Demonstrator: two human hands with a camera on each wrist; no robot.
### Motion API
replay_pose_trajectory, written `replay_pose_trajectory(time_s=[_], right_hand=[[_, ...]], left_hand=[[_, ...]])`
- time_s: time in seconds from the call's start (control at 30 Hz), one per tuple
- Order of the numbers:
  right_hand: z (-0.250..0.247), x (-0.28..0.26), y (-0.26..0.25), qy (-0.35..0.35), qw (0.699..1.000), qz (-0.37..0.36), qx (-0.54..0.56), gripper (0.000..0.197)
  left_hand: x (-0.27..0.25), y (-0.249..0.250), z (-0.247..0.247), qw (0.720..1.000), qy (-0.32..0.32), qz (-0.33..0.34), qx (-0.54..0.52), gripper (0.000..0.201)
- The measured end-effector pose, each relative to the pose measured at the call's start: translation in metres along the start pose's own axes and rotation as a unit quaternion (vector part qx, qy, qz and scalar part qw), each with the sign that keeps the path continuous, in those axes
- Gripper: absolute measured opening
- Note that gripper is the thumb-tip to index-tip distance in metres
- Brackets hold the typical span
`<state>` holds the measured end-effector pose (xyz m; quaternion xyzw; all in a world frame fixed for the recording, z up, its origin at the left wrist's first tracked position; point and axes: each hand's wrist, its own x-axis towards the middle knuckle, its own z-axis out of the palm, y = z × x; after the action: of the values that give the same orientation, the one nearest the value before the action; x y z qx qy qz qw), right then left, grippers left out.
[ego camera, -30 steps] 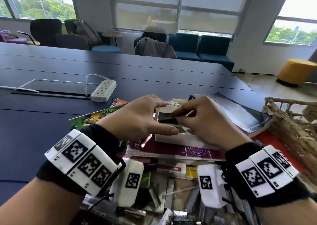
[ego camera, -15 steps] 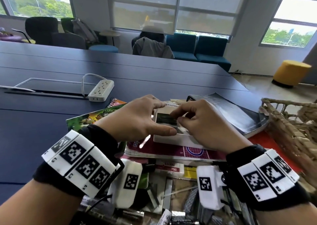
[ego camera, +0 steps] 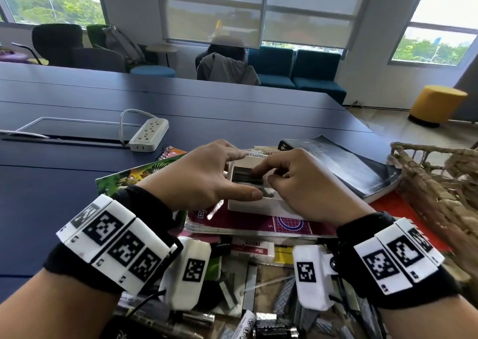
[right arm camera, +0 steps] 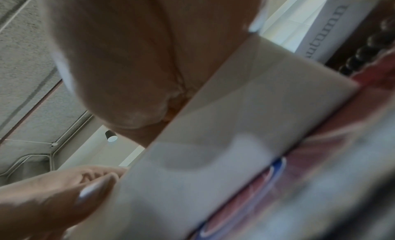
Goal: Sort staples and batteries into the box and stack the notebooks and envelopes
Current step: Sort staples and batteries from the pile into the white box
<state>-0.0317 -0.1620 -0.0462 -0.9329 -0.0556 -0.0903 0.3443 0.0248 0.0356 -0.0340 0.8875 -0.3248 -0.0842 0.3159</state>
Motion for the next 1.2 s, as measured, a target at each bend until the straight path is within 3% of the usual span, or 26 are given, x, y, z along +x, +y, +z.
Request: replay_pose_trajectory(time_s=[0.37, 0.57, 0.7, 0.87, 1.2], right_hand=[[-0.021, -0.011, -0.014, 0.074, 0.996, -0.043, 0.005, 0.022], [-0.047, -0.034, -0.031, -0.076, 0.991, -0.085, -0.074, 0.007], [-0.055, -0.051, -0.031, -0.200, 0.975, -0.046, -0.090, 0.005], [-0.044, -0.061, -0.025, -0.325, 0.937, 0.004, -0.132, 0.009], [-0.018, -0.063, -0.027, -0.367, 0.911, -0.010, -0.185, 0.010]], left_hand=[[-0.002, 0.003, 0.001, 1.000, 0.001, -0.004, 0.005, 0.100], [-0.003, 0.008, 0.001, 1.000, 0.009, 0.005, 0.021, 0.097], [-0.006, 0.010, 0.001, 1.000, 0.004, -0.007, 0.012, 0.102], [-0.008, 0.013, 0.001, 1.000, -0.003, -0.005, 0.014, 0.094], [-0.009, 0.019, 0.001, 0.994, 0.027, 0.058, 0.083, 0.072]])
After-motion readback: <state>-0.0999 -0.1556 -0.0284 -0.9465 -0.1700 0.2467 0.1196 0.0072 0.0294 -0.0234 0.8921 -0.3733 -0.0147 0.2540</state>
